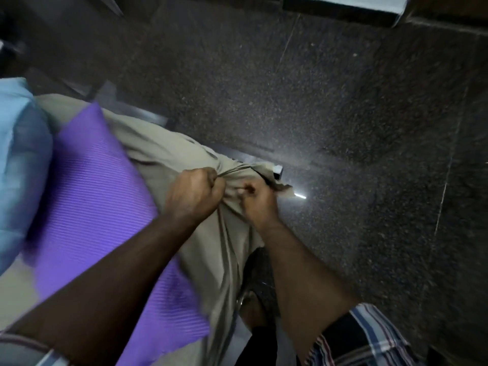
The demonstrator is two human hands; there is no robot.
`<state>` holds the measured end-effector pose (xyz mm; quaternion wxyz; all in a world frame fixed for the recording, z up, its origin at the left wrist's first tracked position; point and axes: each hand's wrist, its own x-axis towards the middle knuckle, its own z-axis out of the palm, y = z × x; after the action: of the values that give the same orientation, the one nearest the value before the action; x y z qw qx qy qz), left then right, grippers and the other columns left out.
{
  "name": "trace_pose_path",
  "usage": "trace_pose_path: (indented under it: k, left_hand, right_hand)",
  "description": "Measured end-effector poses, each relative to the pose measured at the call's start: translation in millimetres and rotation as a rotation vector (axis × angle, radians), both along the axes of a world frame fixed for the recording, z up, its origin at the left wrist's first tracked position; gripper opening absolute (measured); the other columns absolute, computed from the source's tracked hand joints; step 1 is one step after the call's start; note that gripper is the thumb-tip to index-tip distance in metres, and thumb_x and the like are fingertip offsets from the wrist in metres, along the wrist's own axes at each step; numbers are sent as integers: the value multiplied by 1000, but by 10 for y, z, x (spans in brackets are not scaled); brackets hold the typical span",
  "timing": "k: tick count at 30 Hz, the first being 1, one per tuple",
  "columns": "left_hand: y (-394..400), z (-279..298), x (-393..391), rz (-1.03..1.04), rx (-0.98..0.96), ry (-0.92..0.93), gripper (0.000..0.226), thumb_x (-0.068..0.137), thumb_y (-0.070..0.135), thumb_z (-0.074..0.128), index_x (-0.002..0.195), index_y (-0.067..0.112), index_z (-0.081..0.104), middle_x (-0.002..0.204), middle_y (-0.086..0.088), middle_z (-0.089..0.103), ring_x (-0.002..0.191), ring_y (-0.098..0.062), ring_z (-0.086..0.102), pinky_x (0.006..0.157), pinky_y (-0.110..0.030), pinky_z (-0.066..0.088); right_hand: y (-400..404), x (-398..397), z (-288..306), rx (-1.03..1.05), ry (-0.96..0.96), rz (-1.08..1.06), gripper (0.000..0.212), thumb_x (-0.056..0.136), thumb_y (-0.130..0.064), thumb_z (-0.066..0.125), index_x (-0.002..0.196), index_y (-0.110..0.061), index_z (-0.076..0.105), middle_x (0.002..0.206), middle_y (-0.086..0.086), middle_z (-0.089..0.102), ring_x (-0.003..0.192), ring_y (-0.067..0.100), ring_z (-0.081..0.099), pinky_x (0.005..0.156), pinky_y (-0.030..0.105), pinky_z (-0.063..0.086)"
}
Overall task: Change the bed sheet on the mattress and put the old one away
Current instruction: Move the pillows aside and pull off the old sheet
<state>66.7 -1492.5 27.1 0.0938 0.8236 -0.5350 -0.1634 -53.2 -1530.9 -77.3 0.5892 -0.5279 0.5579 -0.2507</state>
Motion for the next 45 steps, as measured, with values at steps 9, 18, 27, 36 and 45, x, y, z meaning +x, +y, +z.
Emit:
trace_pose_path:
  k: [9, 18, 27, 36, 45]
  left_hand:
    - [858, 151, 856, 527, -188, 60, 42, 86, 34, 47, 61, 1, 41, 55, -16, 46, 62, -39, 49, 58, -42, 35]
    - [1510, -30, 1224, 774, -112, 30, 35, 84, 15, 63, 119, 8, 60, 115, -22, 61, 108, -42, 56, 91, -49, 45]
    - [1337, -137, 1088, 325, 218, -177, 50, 90, 28, 51, 140, 27, 54, 147, -6, 49, 130, -36, 46, 101, -55, 39]
    - [409, 120, 758, 404, 153, -93, 65, 98, 28, 39, 158, 17, 19, 168, -6, 11, 155, -29, 3, 123, -53, 6]
    - [-1050, 292, 465, 702, 186, -51, 73, 94, 37, 50, 158, 18, 22, 167, -4, 18, 154, -26, 10, 123, -52, 11]
  right_hand:
    - [532, 818, 386, -63, 90, 121, 82, 78, -18, 76, 150, -17, 38, 140, 14, 49, 126, 25, 50, 111, 40, 42]
    - [1219, 1478, 746, -145, 56, 822, 15, 87, -15, 65, 79, -6, 73, 81, 15, 73, 78, 29, 67, 66, 32, 44]
    - [543, 1041, 436, 21, 484, 635, 87, 66, -44, 60, 148, -25, 40, 149, 12, 40, 136, 38, 42, 112, 45, 41]
    - [1, 1047, 997, -535, 686, 936, 70, 95, -46, 51, 154, -15, 29, 163, 13, 23, 150, 34, 21, 117, 49, 31]
    - [-1498, 770, 1444, -589, 608, 1159, 66, 97, -37, 45, 156, -15, 25, 165, 11, 21, 153, 29, 14, 121, 46, 23]
